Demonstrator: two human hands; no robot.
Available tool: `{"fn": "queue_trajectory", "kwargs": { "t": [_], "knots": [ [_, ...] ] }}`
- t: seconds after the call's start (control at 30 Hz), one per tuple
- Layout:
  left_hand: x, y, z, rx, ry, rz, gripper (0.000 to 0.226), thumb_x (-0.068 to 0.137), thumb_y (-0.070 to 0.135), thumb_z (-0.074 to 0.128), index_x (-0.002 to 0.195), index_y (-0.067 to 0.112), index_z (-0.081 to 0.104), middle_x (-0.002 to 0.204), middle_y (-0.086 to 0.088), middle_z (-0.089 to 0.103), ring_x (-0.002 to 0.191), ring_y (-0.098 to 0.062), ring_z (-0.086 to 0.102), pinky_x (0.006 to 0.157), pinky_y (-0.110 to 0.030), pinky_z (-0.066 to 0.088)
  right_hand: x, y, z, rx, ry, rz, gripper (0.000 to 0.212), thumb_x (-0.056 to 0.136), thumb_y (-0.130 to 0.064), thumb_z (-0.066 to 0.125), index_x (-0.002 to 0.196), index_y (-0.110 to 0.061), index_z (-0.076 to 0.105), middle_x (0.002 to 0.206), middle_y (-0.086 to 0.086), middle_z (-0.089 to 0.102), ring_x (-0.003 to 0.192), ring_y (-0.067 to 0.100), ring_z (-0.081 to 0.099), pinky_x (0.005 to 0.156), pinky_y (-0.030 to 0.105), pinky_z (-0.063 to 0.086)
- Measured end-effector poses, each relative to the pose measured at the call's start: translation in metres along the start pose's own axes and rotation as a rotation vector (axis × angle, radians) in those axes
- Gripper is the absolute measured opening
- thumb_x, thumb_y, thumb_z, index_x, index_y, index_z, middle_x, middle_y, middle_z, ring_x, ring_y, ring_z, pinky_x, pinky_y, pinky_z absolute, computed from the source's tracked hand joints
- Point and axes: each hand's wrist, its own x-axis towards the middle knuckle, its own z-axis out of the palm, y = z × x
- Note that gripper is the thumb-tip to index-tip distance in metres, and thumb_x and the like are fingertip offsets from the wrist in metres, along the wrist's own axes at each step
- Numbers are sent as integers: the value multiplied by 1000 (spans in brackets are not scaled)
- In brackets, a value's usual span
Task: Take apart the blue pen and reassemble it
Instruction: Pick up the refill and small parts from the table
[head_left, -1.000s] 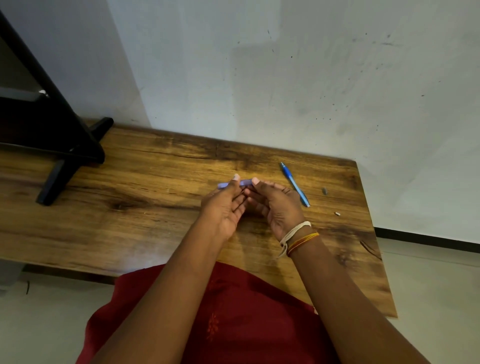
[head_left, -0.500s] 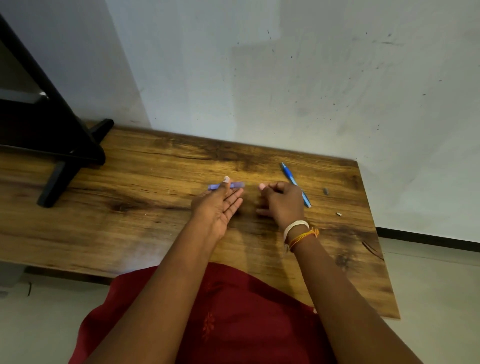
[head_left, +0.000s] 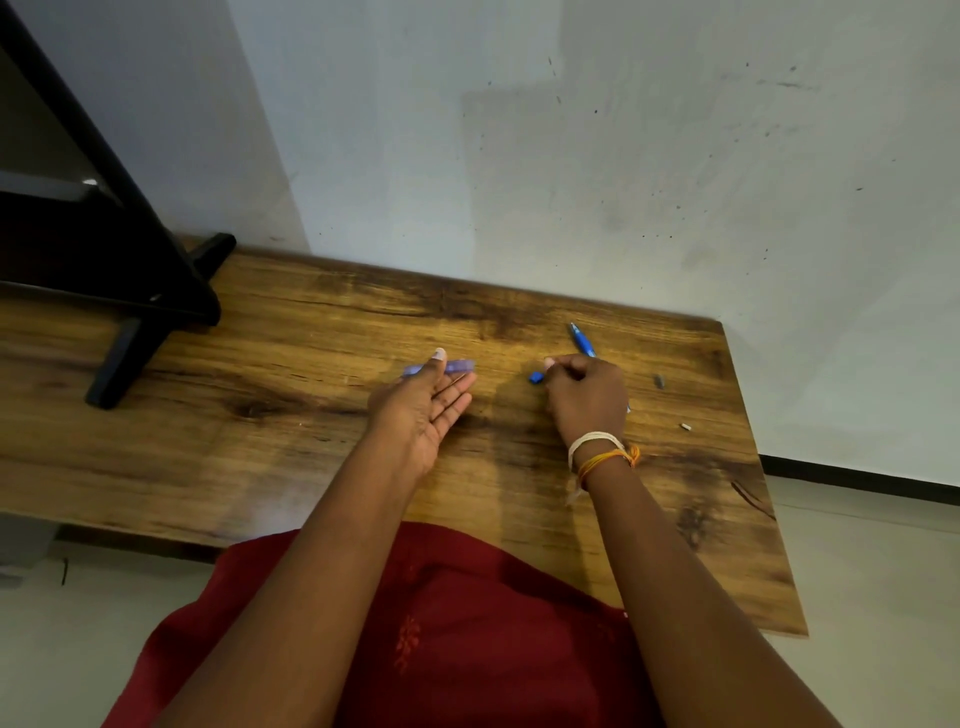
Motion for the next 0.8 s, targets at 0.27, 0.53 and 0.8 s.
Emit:
{"fn": "queue_trajectory", "kwargs": {
  "t": [0.27,0.53,0.8],
  "knots": [
    [-1,-2,13,225,119,172,10,92,19,61,86,11,62,85,-10,69,83,-19,67,71,-28,55,-25,-33,-4,804,-613,608,25,97,-11,46,95,3,66,80,16,72,68,22,72,65,29,60],
    [-5,-8,21,626,148,518,16,86,21,67,86,5,67,81,-6,73,77,-20,70,76,-42,58,-25,-26,-9,986,-668,711,28,98,-6,44,84,5,65,82,19,74,71,25,74,80,34,58],
    [-4,-6,18,455,172,376,11,88,20,65,80,13,66,91,-12,73,90,-27,70,84,-45,56,-22,-26,-15,1001,-751,706,28,96,-1,40,100,10,65,95,23,72,86,28,71,83,34,56]
  ]
}}
